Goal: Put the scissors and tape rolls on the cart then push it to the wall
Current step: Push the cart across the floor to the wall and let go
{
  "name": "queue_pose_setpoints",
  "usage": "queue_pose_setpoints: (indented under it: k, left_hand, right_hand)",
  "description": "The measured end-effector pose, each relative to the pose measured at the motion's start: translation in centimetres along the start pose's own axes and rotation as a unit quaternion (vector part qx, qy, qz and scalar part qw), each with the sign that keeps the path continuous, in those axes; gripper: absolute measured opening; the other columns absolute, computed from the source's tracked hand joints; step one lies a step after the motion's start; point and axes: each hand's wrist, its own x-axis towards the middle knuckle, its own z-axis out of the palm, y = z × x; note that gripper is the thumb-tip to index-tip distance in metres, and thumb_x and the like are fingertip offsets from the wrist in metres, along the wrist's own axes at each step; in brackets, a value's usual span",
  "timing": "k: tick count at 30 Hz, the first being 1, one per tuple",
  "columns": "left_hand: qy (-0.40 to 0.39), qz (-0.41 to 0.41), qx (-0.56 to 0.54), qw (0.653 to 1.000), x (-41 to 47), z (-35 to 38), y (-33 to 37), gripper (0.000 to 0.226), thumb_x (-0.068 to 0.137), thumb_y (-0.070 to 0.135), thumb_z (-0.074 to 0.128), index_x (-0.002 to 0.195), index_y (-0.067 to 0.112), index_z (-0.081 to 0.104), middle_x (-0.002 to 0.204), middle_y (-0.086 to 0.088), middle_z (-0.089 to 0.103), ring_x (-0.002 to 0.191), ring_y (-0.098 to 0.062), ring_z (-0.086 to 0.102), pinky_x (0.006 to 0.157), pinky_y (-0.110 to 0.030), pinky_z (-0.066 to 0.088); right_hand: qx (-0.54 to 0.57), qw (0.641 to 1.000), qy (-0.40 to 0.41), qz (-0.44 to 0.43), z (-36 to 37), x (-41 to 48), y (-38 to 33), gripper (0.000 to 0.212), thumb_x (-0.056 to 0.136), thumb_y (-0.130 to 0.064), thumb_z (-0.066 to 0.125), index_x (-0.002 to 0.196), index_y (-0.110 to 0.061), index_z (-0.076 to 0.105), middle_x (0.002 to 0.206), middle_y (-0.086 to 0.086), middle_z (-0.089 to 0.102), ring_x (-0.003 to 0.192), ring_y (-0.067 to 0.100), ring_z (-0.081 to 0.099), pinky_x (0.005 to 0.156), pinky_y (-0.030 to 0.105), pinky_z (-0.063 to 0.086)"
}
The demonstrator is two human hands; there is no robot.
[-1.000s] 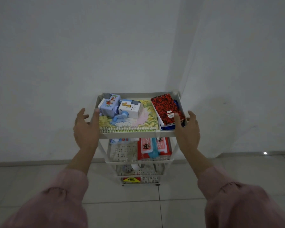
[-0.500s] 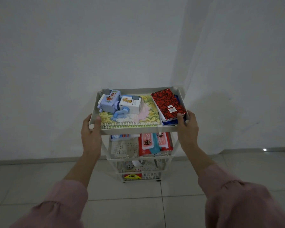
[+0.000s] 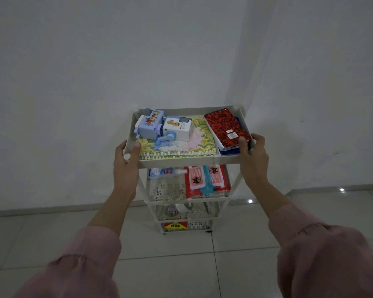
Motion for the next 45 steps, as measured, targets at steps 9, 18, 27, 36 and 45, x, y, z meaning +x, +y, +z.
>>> queue_pose_setpoints:
  k: [9,18,27,36,45]
  left_hand:
    - [-0.031,0.091,0.159,0.983,-2.7,0.1,0.7,0.111,0.065,0.035,0.080,0.147,0.016,0.008,0.151,-0.007,0.016,0.138,-0.017,0.026,0.099,-0.025,0.031]
    - [-0.038,0.078,0.161,0.983,-2.3,-0.2,1.0,0.107,0.062,0.031,0.082,0.144,0.013,0.015,0.148,-0.006,0.021,0.127,-0.007,0.030,0.097,-0.023,0.032]
    - [-0.032,0.087,0.149,0.984,-2.9,1.2,1.0,0.104,0.064,0.031,0.081,0.143,0.012,0.016,0.146,-0.007,0.019,0.119,-0.002,0.028,0.096,-0.020,0.031]
    - [0.014,0.068,0.056,0.996,-5.0,0.7,-1.6,0.104,0.070,0.019,0.078,0.147,0.015,0.009,0.153,-0.006,0.011,0.136,-0.011,0.022,0.090,0.006,0.028]
    - [0.012,-0.074,0.183,0.980,-5.6,1.2,-14.9,0.091,0.075,0.029,0.074,0.144,0.005,0.020,0.148,-0.016,0.028,0.135,-0.031,0.034,0.109,-0.047,0.035]
  right_hand:
    - [-0.149,0.980,-0.069,-0.112,-0.1,-2.5,0.7,0.105,0.069,-0.058,0.068,0.146,-0.009,0.016,0.154,0.019,0.012,0.143,0.034,0.016,0.109,0.050,0.034]
    - [-0.129,0.986,-0.024,-0.105,0.2,-3.6,1.6,0.111,0.058,-0.074,0.058,0.138,-0.001,0.030,0.137,0.020,0.038,0.128,0.032,0.039,0.100,0.048,0.047]
    - [-0.097,0.987,-0.051,-0.118,-0.8,-1.8,1.6,0.103,0.064,-0.052,0.073,0.141,-0.003,0.024,0.141,0.015,0.032,0.130,0.028,0.037,0.104,0.043,0.044]
    - [0.000,0.999,-0.032,-0.022,-0.6,-4.4,4.3,0.104,0.072,-0.038,0.075,0.147,-0.014,0.006,0.150,0.011,0.020,0.137,0.023,0.029,0.101,0.035,0.038]
    - [-0.019,0.985,-0.130,0.114,3.3,-8.8,15.2,0.083,0.087,-0.031,0.062,0.148,-0.015,0.008,0.154,0.012,0.020,0.138,0.029,0.031,0.108,0.045,0.035]
